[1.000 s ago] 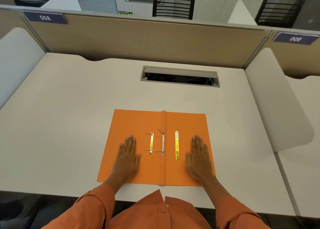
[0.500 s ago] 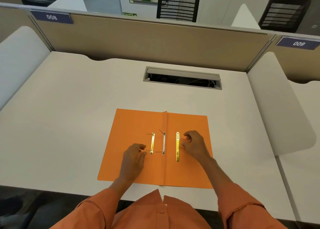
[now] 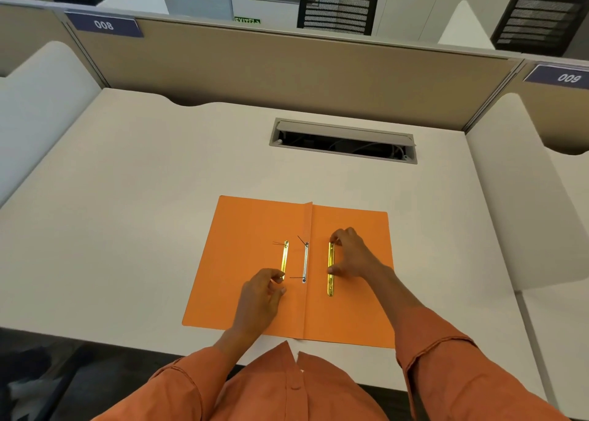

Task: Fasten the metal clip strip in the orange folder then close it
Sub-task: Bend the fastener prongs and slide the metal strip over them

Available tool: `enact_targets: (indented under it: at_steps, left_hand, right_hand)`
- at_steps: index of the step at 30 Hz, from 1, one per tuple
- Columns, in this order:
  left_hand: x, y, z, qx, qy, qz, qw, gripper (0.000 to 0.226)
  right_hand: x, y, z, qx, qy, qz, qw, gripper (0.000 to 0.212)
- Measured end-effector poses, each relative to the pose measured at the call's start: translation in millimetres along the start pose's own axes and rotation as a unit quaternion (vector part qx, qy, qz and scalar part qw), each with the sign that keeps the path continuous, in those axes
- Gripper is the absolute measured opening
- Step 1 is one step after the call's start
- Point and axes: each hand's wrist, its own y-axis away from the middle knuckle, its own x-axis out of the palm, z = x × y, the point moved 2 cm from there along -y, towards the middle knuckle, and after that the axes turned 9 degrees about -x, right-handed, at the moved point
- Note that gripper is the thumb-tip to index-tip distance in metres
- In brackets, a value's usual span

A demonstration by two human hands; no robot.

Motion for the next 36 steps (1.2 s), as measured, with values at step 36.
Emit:
enact_targets:
  at_steps: [36]
  left_hand:
    - [13,-28,-35,-0.026,0.135,0.063,0.988,0.015]
  right_hand:
    - [-26,21,56,-0.016,-0.352,-0.081,0.932,0.045]
